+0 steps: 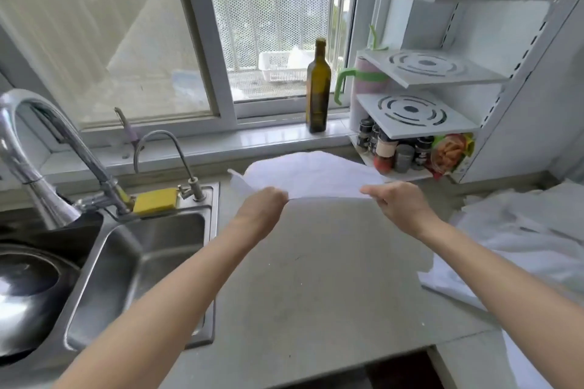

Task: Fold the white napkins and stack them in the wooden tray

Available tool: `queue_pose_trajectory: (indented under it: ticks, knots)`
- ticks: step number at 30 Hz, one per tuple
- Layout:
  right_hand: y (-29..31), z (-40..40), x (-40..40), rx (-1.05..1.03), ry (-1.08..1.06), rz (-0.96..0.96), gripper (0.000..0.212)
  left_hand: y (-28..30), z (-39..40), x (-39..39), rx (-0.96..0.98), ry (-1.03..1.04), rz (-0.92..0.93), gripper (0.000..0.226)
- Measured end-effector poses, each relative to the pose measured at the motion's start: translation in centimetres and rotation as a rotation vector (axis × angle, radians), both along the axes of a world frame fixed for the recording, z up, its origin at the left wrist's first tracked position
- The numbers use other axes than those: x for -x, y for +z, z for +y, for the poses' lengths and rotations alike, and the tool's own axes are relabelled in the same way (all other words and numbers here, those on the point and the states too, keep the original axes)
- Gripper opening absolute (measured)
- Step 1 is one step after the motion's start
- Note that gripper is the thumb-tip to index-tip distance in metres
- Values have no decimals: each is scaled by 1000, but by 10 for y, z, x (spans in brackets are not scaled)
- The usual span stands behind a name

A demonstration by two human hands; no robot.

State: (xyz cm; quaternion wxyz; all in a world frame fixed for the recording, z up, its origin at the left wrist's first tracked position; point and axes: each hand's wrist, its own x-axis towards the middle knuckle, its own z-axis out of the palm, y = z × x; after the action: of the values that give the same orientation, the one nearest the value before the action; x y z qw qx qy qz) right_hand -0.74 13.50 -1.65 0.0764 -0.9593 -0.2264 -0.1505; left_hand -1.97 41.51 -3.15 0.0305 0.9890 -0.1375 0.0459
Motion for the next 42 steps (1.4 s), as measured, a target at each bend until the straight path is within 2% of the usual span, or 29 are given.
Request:
queue_pose_trajectory:
  ticks: [3, 5, 7, 8, 11, 14, 16, 19, 21, 23, 26, 29, 36, 39, 42]
  knots:
    - [-51, 6, 9, 225, -18, 314, 41, -32, -3, 21, -102, 82, 269, 27]
    - [-82, 6, 18, 259, -46, 454, 45, -56, -7, 31, -138, 82, 413, 29]
    - [-106, 4, 28, 274, -35, 601, 47, -73, -10, 43, -161, 82, 584, 18]
    - [-113, 4, 34, 305, -23, 688, 46, -79, -11, 50, -156, 84, 682, 23]
    - [-114, 12, 52, 351, 39, 925, 41, -85, -10, 70, -138, 77, 973, 32]
    - [-113, 18, 60, 428, 58, 1182, 17, -89, -7, 81, -118, 62, 1298, 35]
    - [-106, 20, 63, 467, 52, 1306, 13, -85, -3, 81, -76, 58, 1379, 30]
    - [-98, 17, 64, 385, 13, 1400, 16, -86, 5, 79, -31, 43, 1363, 26]
    - [-98, 18, 62, 267, -7, 1374, 21, -88, 11, 78, -3, 77, 1307, 27]
    - [-100, 22, 57, 185, -35, 1237, 22, -92, 17, 73, -58, 62, 1115, 30]
    - [-112, 31, 43, 32, -104, 909, 33, -95, 22, 59, -185, 33, 759, 31]
    - [-128, 39, 28, -85, -198, 732, 36, -104, 26, 43, -188, 90, 565, 27]
    - [-169, 57, -11, -51, -267, 716, 24, -136, 26, 27, -249, 225, 480, 20]
    - [-179, 61, -31, -11, -190, 711, 19, -151, 27, 24, -210, 282, 481, 21]
    - [-188, 73, -45, 113, -7, 688, 19, -160, 30, 17, -132, 370, 467, 26]
